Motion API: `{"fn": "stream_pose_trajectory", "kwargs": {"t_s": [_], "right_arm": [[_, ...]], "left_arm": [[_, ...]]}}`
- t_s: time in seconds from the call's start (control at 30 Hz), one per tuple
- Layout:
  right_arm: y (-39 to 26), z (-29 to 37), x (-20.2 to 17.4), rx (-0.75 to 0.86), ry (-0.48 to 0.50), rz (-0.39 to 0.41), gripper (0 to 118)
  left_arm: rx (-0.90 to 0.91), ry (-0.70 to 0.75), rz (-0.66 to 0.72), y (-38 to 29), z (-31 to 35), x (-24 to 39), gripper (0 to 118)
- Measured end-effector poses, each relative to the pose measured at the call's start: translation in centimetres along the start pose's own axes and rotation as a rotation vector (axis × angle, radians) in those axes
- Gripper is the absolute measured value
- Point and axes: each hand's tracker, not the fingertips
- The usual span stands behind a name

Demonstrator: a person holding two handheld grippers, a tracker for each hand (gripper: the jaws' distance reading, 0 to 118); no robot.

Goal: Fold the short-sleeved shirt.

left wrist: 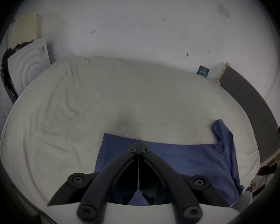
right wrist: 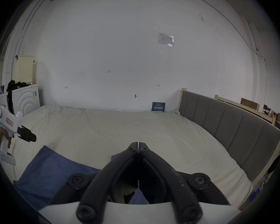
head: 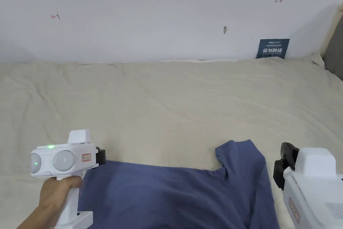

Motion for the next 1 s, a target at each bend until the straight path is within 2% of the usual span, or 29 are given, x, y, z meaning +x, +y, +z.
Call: {"fn": "stream_pose_trajectory", "kwargs": {"t_s": [0.03, 0.07, 0.1, 0.13, 0.17, 0.2, 0.3, 0.33, 0.37, 0.43, 0.47, 0.5, 0.57, 0.6, 0.73, 0.77, 0.87, 1.0], "right_arm": [[-0.2, -0.9, 0.0, -0.012, -0.002, 0.0, 1], [-0.4, -1.6, 0.0, -0.023, -0.004, 0.003, 1], [-0.6, -2.4, 0.0, -0.033, -0.008, 0.008, 1], [-0.8, -3.1, -0.2, -0.043, -0.011, 0.012, 1], [-1.0, -3.7, -0.2, -0.053, -0.012, 0.014, 1], [-1.2, -4.3, -0.2, -0.062, -0.013, 0.015, 1], [-1.9, -5.7, -0.1, -0.088, -0.02, 0.015, 1], [-2.1, -6.2, 0.0, -0.099, -0.023, 0.014, 1], [-2.3, -6.6, 0.1, -0.107, -0.024, 0.012, 1], [-2.7, -7.3, 0.5, -0.129, -0.026, 0.009, 1], [-2.8, -7.7, 0.7, -0.137, -0.027, 0.006, 1], [-2.9, -8.2, 1.0, -0.156, -0.029, 0.002, 2], [-3.2, -9.1, 1.7, -0.205, -0.024, -0.025, 6], [-3.4, -9.8, 2.1, -0.236, -0.018, -0.039, 17], [-4.4, -13.7, 3.4, -0.389, 0.003, -0.074, 100], [-4.9, -15.1, 3.5, -0.448, 0.004, -0.073, 110], [-6.5, -19.0, 3.6, -0.57, 0.008, -0.072, 117], [-8.8, -23.0, 2.9, -0.701, 0.018, -0.045, 105]], "left_arm": [[0.002, 0.012, 0.014, 0.4, -1.4, -0.5, 7], [-0.023, 0.025, 0.025, 0.7, -1.6, -0.2, 21], [-0.052, 0.047, 0.036, 1.0, -2.6, -0.5, 47], [-0.057, 0.076, 0.058, 1.1, -3.9, -1.0, 82], [-0.065, 0.077, 0.061, 1.1, -5.0, -1.4, 101], [-0.088, 0.101, 0.076, 1.7, -7.2, -2.7, 109], [-0.145, 0.155, 0.102, 1.4, -9.7, -3.6, 106], [-0.175, 0.144, 0.093, 1.0, -10.0, -3.6, 101], [-0.194, 0.133, 0.076, 0.7, -10.2, -3.5, 93], [-0.217, 0.132, 0.019, -0.2, -10.9, -3.0, 68], [-0.213, 0.145, -0.017, -0.8, -11.1, -2.5, 68], [-0.165, 0.161, -0.036, -0.9, -10.7, -2.1, 62], [-0.155, 0.125, -0.017, -0.8, -10.3, -1.7, 21], [-0.141, 0.126, -0.017, -0.8, -10.1, -1.3, 5], [-0.116, 0.154, -0.072, -0.6, -9.5, -0.9, 5], [-0.082, 0.145, -0.052, -0.5, -8.6, -1.0, 5], [-0.033, 0.08, -0.01, -0.2, -5.9, -0.8, 5], [0.001, 0.06, -0.035, 0.4, -3.0, -0.5, 5]]}}
